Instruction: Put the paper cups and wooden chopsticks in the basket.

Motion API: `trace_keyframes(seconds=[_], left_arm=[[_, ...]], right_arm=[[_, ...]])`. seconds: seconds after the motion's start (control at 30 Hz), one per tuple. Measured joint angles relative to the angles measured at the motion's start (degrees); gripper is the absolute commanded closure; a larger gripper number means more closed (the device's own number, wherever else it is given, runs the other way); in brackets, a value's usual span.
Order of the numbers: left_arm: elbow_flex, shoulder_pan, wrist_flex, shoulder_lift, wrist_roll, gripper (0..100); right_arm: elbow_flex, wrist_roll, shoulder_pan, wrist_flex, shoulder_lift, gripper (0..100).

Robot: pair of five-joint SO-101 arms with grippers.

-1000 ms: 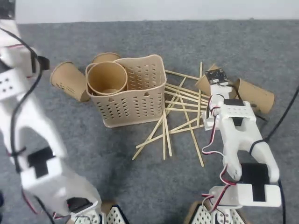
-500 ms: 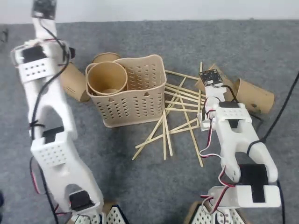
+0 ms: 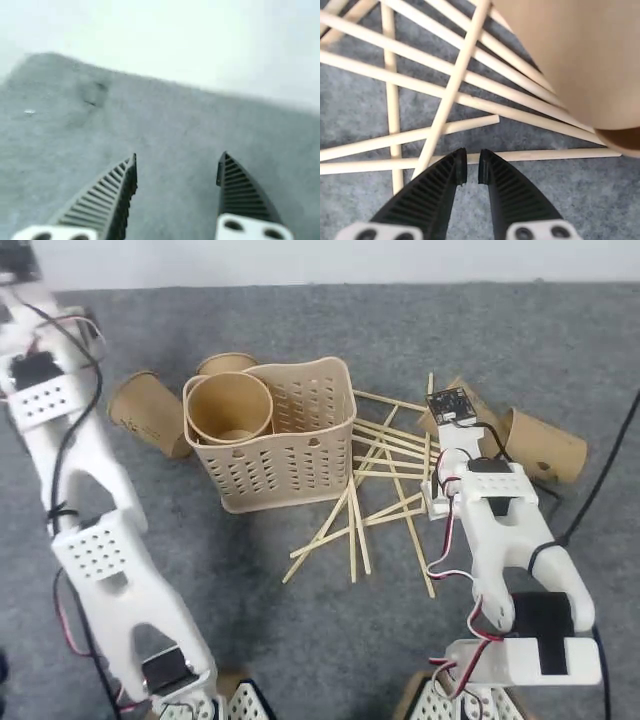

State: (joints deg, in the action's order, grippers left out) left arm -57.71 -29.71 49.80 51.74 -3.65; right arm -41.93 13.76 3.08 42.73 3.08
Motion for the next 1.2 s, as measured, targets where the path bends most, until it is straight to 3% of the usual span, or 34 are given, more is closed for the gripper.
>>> trace_keyframes(seconds=[0.2,0.33,0.73,1.03,1.2], left_arm=[[-7.4,2.4,-6.2,14.9,0.8,75],[-14.0,4.0,-4.1,21.9,2.5,75],[-23.5,3.0,20.0,25.1,17.9,75],[-23.8,4.0,46.2,20.8,41.8,75],[-21.5,-1.2,49.0,17.5,48.2,75]], right_arm=[[0.0,0.0,0.0,0.0,0.0,94.0],[0.0,0.0,0.0,0.0,0.0,94.0],[0.0,0.0,0.0,0.0,0.0,94.0],[0.0,0.0,0.0,0.0,0.0,94.0],[0.0,0.0,0.0,0.0,0.0,94.0]])
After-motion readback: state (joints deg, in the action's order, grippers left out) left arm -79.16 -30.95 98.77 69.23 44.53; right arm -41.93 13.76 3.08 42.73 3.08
